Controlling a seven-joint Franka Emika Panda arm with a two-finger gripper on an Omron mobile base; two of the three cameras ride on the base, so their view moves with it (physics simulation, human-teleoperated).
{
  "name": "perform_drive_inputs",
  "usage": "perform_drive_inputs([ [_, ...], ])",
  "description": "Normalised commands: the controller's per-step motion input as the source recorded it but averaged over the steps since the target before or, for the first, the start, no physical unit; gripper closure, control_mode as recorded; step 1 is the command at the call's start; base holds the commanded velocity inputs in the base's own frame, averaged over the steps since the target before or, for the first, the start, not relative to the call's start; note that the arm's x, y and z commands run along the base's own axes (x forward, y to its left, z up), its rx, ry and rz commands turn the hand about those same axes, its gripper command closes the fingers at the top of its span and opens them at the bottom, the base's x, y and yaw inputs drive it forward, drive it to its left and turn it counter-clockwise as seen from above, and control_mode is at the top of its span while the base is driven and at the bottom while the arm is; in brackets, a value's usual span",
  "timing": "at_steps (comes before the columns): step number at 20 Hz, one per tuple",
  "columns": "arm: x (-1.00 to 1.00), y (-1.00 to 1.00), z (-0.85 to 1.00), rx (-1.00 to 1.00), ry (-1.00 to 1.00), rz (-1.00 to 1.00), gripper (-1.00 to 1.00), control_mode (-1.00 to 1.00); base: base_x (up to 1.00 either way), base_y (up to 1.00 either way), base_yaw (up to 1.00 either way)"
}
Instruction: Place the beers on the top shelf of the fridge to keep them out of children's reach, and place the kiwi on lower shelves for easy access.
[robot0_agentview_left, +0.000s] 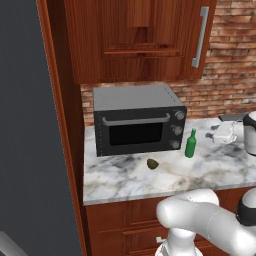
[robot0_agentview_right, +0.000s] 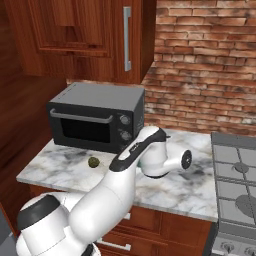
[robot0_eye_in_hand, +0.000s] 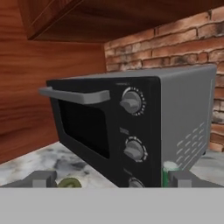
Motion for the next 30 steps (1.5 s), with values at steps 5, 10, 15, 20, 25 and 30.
perform_drive_inputs([
  [5,0.12,0.0,-0.22,0.0,-0.05,0.0,-1.0,-1.0,0.0,0.0,0.0],
  [10,0.14,0.0,-0.24,0.0,-0.04,0.0,-1.0,-1.0,0.0,0.0,0.0],
  [15,0.14,0.0,-0.26,0.0,-0.02,0.0,-1.0,-1.0,0.0,0.0,0.0],
  [20,0.2,0.0,-0.21,0.0,0.0,0.0,-1.0,-1.0,0.0,0.0,0.0],
  [25,0.26,0.0,-0.15,0.0,0.0,0.0,-1.0,-1.0,0.0,0.0,0.0],
  [30,0.27,0.0,-0.14,0.0,0.0,0.0,-1.0,-1.0,0.0,0.0,0.0],
])
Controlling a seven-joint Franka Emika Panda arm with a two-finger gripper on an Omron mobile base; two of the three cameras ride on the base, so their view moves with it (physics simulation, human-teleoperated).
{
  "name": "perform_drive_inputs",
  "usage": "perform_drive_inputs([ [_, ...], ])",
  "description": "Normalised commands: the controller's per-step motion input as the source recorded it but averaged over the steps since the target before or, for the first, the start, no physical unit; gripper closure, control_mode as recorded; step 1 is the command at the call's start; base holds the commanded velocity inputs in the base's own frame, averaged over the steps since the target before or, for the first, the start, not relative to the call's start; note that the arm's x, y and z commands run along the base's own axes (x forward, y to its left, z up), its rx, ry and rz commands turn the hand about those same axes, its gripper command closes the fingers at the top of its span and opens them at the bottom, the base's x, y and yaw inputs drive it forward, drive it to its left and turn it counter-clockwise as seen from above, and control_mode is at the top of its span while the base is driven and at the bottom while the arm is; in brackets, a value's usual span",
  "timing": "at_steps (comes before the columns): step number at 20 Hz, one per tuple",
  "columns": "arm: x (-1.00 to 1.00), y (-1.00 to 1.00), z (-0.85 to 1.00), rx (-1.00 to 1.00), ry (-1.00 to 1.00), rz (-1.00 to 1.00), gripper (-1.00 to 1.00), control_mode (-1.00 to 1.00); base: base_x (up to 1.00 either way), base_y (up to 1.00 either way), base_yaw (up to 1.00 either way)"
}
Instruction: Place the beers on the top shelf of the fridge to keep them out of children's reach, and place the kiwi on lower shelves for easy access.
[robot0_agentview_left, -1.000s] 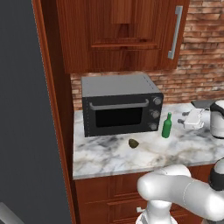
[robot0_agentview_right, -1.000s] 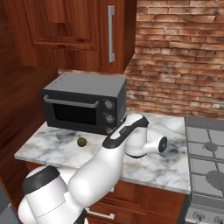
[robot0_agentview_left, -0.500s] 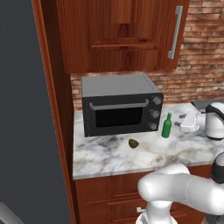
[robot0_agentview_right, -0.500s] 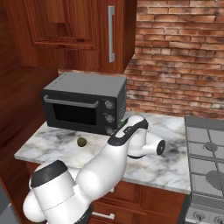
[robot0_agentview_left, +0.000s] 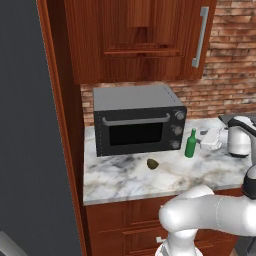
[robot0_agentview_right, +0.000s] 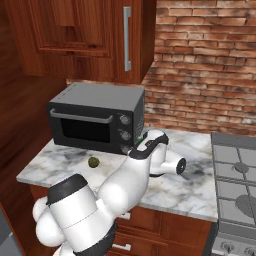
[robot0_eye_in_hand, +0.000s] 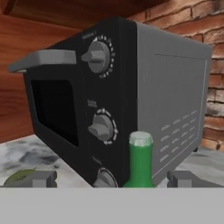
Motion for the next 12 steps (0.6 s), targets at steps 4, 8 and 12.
perform_drive_inputs([
  [4,0.26,0.0,-0.13,0.0,0.0,0.0,-1.0,-1.0,0.0,0.0,0.0],
  [8,0.29,0.0,-0.1,0.0,0.0,0.0,-1.0,-1.0,0.0,0.0,0.0],
  [12,0.29,-0.02,-0.08,0.0,0.0,0.0,-1.0,-1.0,0.0,0.0,0.0],
])
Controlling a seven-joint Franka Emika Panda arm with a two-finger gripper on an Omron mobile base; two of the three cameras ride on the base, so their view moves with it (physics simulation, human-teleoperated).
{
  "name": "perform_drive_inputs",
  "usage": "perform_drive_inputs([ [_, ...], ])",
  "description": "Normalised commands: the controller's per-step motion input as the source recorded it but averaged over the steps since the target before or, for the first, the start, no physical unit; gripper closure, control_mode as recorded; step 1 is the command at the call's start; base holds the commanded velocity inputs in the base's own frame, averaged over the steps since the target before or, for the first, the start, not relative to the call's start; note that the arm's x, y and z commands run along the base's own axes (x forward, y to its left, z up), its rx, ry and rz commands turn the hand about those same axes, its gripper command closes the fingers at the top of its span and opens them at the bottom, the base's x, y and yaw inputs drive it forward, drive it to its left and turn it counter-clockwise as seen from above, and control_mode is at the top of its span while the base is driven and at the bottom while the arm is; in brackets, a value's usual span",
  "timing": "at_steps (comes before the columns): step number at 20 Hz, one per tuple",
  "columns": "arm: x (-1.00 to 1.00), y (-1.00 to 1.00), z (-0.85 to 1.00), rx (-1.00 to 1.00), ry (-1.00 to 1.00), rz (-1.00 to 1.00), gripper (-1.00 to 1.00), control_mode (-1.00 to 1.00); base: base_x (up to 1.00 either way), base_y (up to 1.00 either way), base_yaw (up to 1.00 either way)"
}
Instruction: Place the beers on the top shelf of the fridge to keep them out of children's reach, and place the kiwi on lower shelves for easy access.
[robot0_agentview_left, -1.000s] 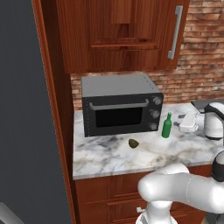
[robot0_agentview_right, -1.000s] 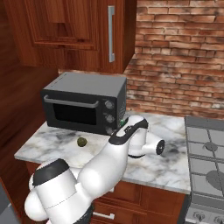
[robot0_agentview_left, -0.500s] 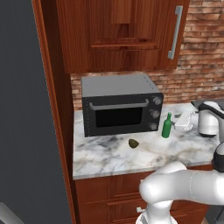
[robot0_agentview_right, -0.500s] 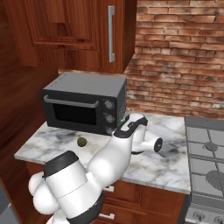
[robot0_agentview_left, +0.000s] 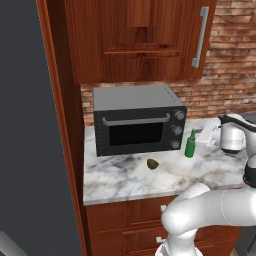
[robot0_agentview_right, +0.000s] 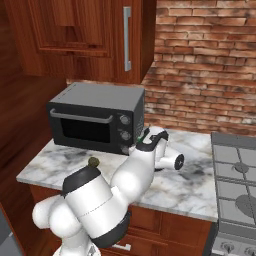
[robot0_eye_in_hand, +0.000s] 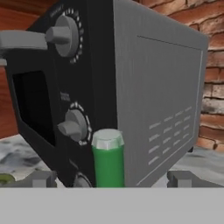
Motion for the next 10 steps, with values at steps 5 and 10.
perform_drive_inputs([
  [5,0.28,-0.04,-0.06,0.0,0.0,0.0,-1.0,-1.0,0.0,0.0,0.0],
  [10,0.13,-0.01,-0.09,0.0,0.0,0.0,-1.0,-1.0,0.0,0.0,0.0],
])
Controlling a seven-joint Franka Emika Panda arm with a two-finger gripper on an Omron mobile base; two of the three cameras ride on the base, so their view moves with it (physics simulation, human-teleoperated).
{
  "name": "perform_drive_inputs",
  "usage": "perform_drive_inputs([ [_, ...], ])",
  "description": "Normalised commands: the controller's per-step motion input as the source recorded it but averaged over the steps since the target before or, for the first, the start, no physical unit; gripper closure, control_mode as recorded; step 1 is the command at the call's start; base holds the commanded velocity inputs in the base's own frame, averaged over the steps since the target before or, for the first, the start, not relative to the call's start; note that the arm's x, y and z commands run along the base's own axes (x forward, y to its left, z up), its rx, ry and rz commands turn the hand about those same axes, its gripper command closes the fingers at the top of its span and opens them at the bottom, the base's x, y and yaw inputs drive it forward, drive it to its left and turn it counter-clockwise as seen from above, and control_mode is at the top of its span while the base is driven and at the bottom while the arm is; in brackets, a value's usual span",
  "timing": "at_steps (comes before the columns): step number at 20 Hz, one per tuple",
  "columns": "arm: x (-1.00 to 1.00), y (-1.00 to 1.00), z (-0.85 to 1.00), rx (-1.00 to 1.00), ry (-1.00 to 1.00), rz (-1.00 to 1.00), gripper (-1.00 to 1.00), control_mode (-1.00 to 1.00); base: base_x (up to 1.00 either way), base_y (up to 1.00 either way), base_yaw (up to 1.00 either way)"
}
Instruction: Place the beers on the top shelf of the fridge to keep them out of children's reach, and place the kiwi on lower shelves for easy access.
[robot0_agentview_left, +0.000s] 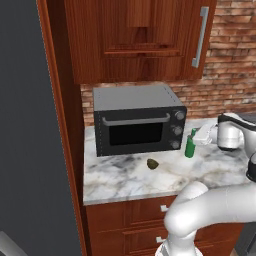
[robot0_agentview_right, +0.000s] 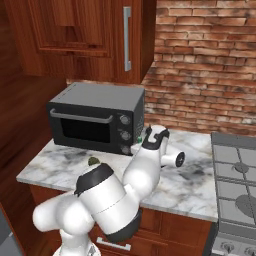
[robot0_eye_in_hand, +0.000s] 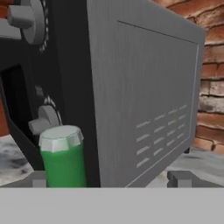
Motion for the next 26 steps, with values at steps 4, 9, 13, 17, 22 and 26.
perform_drive_inputs([
  [4,0.0,0.0,-0.11,0.0,0.0,0.04,-1.0,-1.0,0.0,0.0,0.0],
  [9,0.0,0.0,-0.08,0.0,0.0,0.07,-1.0,-1.0,0.0,0.0,0.0],
  [13,0.0,0.05,-0.02,0.0,0.0,0.07,-1.0,-1.0,0.0,0.0,0.0],
  [17,0.0,0.11,-0.04,0.0,0.0,0.06,1.0,-1.0,0.0,0.0,0.0],
  [22,0.0,0.15,-0.02,0.0,0.0,0.07,1.0,-1.0,0.0,0.0,0.0],
  [26,-0.01,0.0,0.0,0.0,0.0,0.05,1.0,-1.0,0.0,0.0,0.0],
])
